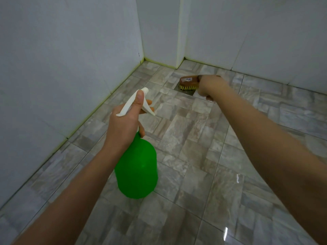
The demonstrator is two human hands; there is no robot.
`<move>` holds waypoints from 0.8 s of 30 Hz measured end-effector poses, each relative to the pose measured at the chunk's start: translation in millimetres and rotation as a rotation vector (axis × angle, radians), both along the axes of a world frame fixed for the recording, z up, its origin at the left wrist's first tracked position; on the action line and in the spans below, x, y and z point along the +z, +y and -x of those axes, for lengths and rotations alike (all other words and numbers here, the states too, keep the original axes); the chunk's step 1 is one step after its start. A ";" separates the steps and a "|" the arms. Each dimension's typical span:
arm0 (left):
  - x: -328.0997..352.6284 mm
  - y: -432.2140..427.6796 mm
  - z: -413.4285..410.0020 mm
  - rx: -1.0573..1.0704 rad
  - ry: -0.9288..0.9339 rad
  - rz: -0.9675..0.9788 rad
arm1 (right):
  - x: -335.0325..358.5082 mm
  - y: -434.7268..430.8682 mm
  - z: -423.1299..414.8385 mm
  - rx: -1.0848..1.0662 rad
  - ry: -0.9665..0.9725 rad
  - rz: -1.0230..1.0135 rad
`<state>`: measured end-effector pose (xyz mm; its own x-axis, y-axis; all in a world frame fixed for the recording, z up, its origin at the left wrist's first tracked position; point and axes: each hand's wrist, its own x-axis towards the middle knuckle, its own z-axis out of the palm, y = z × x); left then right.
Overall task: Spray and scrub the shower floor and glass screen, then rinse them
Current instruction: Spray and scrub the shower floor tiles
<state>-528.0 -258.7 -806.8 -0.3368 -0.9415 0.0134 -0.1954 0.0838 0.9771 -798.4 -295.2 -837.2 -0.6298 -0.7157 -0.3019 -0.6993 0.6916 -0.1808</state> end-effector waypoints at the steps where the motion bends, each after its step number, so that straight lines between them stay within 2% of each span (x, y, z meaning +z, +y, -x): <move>1: 0.3 -2.3 3.1 0.007 0.002 -0.008 | -1.8 -4.6 3.5 0.014 0.025 -0.004; 4: 0.6 -5.5 8.5 0.024 0.021 -0.010 | -17.8 -14.5 30.3 0.000 0.074 0.046; 8: -1.9 -9.1 11.9 0.023 0.029 -0.012 | -11.2 -18.1 28.2 -0.049 0.002 0.043; 10: -4.9 -9.5 13.3 0.013 0.024 -0.017 | -11.9 -11.1 28.7 -0.015 0.026 0.080; 12: -7.6 -6.3 12.2 0.001 0.010 -0.014 | -15.3 1.3 43.5 0.036 0.055 0.083; 16: -9.0 2.4 14.9 -0.057 0.002 -0.031 | 2.7 40.4 66.0 -0.142 0.087 -0.016; 19: -7.5 6.3 22.2 -0.082 0.022 -0.047 | 2.1 92.5 55.6 -0.165 0.121 -0.110; 23: -5.0 17.1 37.7 -0.124 0.048 -0.050 | -17.1 129.6 73.2 -0.079 0.101 -0.021; 24: -4.2 22.4 43.3 -0.131 0.055 -0.050 | -13.0 135.2 84.0 -0.117 0.077 0.004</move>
